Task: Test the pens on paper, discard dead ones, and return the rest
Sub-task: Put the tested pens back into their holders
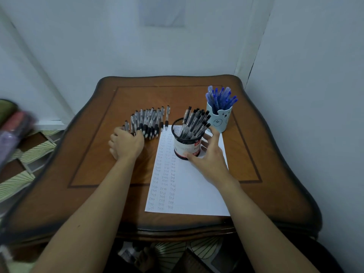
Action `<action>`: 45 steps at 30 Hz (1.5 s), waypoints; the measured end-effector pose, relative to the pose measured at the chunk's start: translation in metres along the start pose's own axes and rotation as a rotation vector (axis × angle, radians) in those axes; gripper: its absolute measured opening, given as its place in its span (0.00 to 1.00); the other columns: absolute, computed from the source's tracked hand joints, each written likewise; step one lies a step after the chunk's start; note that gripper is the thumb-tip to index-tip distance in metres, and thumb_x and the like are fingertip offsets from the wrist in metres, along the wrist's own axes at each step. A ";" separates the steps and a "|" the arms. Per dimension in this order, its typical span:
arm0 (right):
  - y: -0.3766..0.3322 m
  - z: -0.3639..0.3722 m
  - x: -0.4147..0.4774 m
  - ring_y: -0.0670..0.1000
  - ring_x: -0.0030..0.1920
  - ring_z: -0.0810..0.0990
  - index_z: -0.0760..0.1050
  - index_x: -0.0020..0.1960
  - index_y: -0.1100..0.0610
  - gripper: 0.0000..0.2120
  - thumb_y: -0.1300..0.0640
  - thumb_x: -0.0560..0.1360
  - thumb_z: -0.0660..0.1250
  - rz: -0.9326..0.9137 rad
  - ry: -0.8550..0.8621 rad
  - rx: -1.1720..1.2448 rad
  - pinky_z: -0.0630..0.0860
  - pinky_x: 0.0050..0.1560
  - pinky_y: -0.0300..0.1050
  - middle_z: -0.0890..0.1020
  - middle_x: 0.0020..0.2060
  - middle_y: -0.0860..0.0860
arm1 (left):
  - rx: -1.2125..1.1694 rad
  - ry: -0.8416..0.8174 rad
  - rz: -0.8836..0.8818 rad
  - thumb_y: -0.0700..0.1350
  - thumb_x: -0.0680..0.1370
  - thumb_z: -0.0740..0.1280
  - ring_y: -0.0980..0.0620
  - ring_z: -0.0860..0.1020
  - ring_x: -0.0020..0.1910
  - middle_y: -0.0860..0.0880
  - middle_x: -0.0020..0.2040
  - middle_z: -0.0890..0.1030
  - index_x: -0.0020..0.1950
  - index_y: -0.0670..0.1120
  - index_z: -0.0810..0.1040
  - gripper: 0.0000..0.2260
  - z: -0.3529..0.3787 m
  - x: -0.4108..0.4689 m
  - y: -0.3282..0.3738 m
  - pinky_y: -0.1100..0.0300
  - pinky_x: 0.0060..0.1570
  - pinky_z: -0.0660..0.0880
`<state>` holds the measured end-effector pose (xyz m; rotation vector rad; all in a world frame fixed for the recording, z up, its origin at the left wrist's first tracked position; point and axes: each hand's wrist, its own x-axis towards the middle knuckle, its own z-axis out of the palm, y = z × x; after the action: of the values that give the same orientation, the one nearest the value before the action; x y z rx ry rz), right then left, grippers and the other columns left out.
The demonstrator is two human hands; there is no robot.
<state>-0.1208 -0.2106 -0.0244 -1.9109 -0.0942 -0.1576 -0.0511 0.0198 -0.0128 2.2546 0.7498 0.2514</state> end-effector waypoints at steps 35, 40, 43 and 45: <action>0.013 -0.001 0.005 0.48 0.70 0.73 0.52 0.75 0.40 0.45 0.58 0.71 0.78 -0.024 -0.008 0.000 0.75 0.67 0.51 0.69 0.74 0.49 | 0.163 -0.093 -0.168 0.53 0.74 0.71 0.38 0.64 0.73 0.37 0.74 0.65 0.76 0.40 0.59 0.37 0.026 0.041 0.045 0.43 0.70 0.63; 0.015 0.000 0.005 0.48 0.70 0.72 0.52 0.75 0.39 0.45 0.58 0.71 0.78 -0.029 -0.002 0.002 0.75 0.68 0.50 0.69 0.74 0.49 | 0.221 -0.108 -0.149 0.57 0.76 0.70 0.38 0.65 0.72 0.37 0.74 0.66 0.76 0.40 0.62 0.36 0.024 0.038 0.048 0.44 0.69 0.64; 0.016 -0.001 0.006 0.47 0.70 0.72 0.52 0.75 0.38 0.45 0.58 0.71 0.78 -0.032 -0.001 0.001 0.75 0.67 0.49 0.70 0.74 0.49 | 0.252 -0.129 -0.116 0.59 0.76 0.71 0.38 0.67 0.71 0.37 0.72 0.68 0.74 0.39 0.65 0.36 0.018 0.039 0.046 0.45 0.68 0.68; 0.016 -0.001 0.005 0.47 0.70 0.72 0.52 0.75 0.39 0.45 0.58 0.71 0.78 -0.032 -0.003 0.005 0.75 0.68 0.49 0.70 0.74 0.49 | 0.245 -0.142 -0.096 0.62 0.73 0.71 0.39 0.73 0.66 0.39 0.68 0.74 0.70 0.40 0.70 0.35 0.016 0.043 0.041 0.46 0.63 0.75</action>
<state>-0.1133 -0.2166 -0.0381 -1.9056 -0.1268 -0.1755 0.0085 0.0126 0.0027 2.4267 0.8479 -0.0496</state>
